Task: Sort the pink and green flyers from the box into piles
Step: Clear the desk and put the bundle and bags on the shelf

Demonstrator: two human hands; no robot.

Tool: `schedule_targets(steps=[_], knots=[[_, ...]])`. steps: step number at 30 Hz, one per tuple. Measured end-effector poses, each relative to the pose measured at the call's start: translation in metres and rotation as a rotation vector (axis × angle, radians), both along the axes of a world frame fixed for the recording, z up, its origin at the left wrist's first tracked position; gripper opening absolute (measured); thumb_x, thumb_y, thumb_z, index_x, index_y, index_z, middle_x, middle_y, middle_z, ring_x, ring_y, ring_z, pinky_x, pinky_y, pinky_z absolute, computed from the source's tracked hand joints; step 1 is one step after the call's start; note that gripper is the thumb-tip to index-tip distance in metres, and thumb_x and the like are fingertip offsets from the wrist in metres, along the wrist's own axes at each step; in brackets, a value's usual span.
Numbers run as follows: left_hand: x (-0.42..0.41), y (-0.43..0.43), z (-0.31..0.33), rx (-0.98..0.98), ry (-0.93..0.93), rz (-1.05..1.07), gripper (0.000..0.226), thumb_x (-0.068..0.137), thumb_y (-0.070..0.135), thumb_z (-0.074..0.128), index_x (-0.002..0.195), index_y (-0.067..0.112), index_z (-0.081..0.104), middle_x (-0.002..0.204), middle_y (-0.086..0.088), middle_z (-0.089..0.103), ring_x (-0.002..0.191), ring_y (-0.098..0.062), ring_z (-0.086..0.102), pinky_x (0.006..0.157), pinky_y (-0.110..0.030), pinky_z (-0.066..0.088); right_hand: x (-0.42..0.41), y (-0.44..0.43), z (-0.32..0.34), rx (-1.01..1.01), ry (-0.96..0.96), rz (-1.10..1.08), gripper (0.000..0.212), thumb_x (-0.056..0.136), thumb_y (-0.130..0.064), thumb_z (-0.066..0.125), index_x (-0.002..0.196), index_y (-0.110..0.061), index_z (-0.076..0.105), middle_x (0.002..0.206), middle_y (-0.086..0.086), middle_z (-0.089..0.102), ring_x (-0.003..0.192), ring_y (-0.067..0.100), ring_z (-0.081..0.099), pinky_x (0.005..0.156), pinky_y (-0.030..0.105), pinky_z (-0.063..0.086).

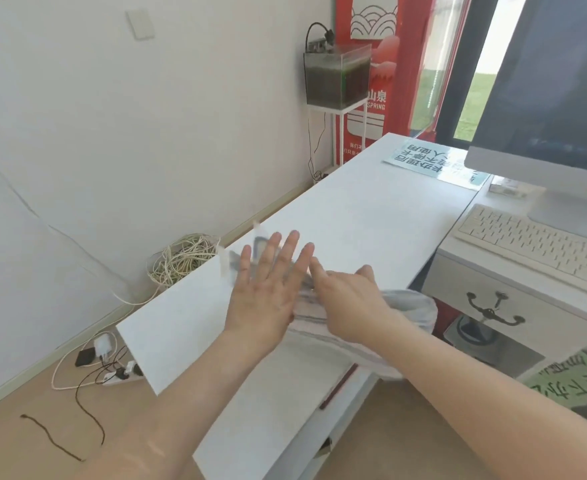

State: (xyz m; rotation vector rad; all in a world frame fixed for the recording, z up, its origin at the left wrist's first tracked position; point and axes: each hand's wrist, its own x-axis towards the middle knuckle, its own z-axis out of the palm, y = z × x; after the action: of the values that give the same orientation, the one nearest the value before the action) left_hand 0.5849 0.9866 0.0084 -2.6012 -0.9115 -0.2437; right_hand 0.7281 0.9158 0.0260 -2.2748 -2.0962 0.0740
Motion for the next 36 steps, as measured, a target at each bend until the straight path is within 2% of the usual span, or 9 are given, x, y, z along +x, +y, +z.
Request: schedule_targets(steps=[4, 7, 11, 16, 20, 22, 25, 32, 36], knots=[[-0.011, 0.019, -0.011, -0.335, 0.341, 0.108, 0.098, 0.07, 0.052, 0.074, 0.145, 0.021, 0.02, 0.145, 0.0, 0.038, 0.137, -0.021, 0.032, 0.116, -0.051, 0.01, 0.002, 0.002, -0.009, -0.089, -0.207, 0.259, 0.041, 0.074, -0.003, 0.048, 0.113, -0.014, 0.043, 0.086, -0.006, 0.048, 0.085, 0.024, 0.058, 0.097, 0.047, 0.028], [-0.011, 0.02, -0.023, -0.445, 0.254, 0.139, 0.081, 0.071, 0.049, 0.072, 0.135, 0.023, 0.031, 0.127, 0.002, 0.052, 0.117, -0.021, 0.051, 0.091, -0.039, 0.043, 0.007, 0.004, -0.031, -0.074, -0.275, 0.266, 0.057, 0.076, -0.016, 0.052, 0.13, -0.01, 0.037, 0.113, -0.002, 0.057, 0.118, 0.023, 0.05, 0.106, 0.056, 0.015], [-0.008, 0.009, -0.019, -0.296, 0.082, 0.169, 0.036, 0.081, 0.037, 0.058, 0.11, 0.021, 0.044, 0.097, 0.0, 0.065, 0.089, -0.027, 0.061, 0.061, -0.031, 0.038, 0.005, -0.008, -0.031, 0.129, -0.343, 0.14, 0.079, 0.074, -0.013, 0.061, 0.146, -0.015, 0.029, 0.154, 0.011, 0.029, 0.145, 0.027, 0.017, 0.107, 0.06, 0.014], [-0.005, -0.021, 0.009, -0.564, -0.38, 0.421, 0.033, 0.069, 0.045, 0.067, 0.087, 0.024, 0.051, 0.079, 0.007, 0.065, 0.078, -0.02, 0.061, 0.063, -0.031, 0.044, 0.009, -0.078, -0.012, 0.69, 0.208, -0.188, 0.083, 0.079, -0.027, 0.069, 0.148, -0.028, 0.022, 0.157, 0.005, 0.022, 0.143, 0.022, 0.019, 0.109, 0.045, 0.021], [0.033, -0.084, 0.033, -1.339, -1.169, 0.225, 0.037, 0.067, 0.02, 0.084, 0.101, 0.017, 0.07, 0.093, 0.001, 0.075, 0.087, -0.017, 0.071, 0.083, -0.038, 0.056, 0.031, -0.128, 0.002, 0.262, 1.247, -0.443, 0.103, 0.071, -0.066, 0.064, 0.15, -0.041, 0.003, 0.158, -0.018, 0.014, 0.143, 0.004, 0.021, 0.114, 0.031, 0.022], [0.054, -0.119, 0.026, -1.473, -1.258, 0.186, 0.037, 0.072, 0.013, 0.082, 0.107, 0.013, 0.07, 0.098, -0.003, 0.074, 0.092, -0.02, 0.071, 0.085, -0.04, 0.056, 0.049, -0.154, -0.008, 0.193, 1.295, -0.359, 0.085, 0.069, -0.067, 0.068, 0.14, -0.052, 0.023, 0.143, -0.028, 0.04, 0.128, -0.009, 0.041, 0.108, 0.023, 0.035], [0.085, -0.164, -0.007, -1.573, -1.26, 0.22, 0.059, 0.066, 0.024, 0.088, 0.118, 0.016, 0.061, 0.108, -0.001, 0.072, 0.097, -0.017, 0.07, 0.086, -0.039, 0.055, 0.085, -0.203, -0.022, 0.162, 1.297, -0.457, 0.07, 0.068, -0.054, 0.079, 0.128, -0.041, 0.046, 0.115, -0.021, 0.065, 0.104, 0.001, 0.063, 0.095, 0.038, 0.051], [0.134, -0.289, -0.12, -1.643, -0.979, 0.401, 0.097, 0.051, 0.058, 0.086, 0.131, 0.029, 0.04, 0.12, 0.014, 0.064, 0.108, -0.003, 0.062, 0.094, -0.029, 0.049, 0.119, -0.312, -0.101, 0.077, 1.356, -0.744, 0.041, 0.082, -0.03, 0.073, 0.114, -0.031, 0.047, 0.103, -0.017, 0.059, 0.089, -0.006, 0.053, 0.064, 0.017, 0.039], [0.115, -0.321, -0.164, -1.776, -1.01, 0.615, 0.077, 0.069, 0.05, 0.078, 0.134, 0.028, 0.043, 0.12, 0.013, 0.064, 0.106, -0.003, 0.063, 0.088, -0.024, 0.052, 0.114, -0.328, -0.147, -0.044, 1.311, -0.796, 0.039, 0.078, -0.025, 0.077, 0.108, -0.029, 0.053, 0.099, -0.009, 0.067, 0.089, 0.009, 0.064, 0.074, 0.032, 0.052]])
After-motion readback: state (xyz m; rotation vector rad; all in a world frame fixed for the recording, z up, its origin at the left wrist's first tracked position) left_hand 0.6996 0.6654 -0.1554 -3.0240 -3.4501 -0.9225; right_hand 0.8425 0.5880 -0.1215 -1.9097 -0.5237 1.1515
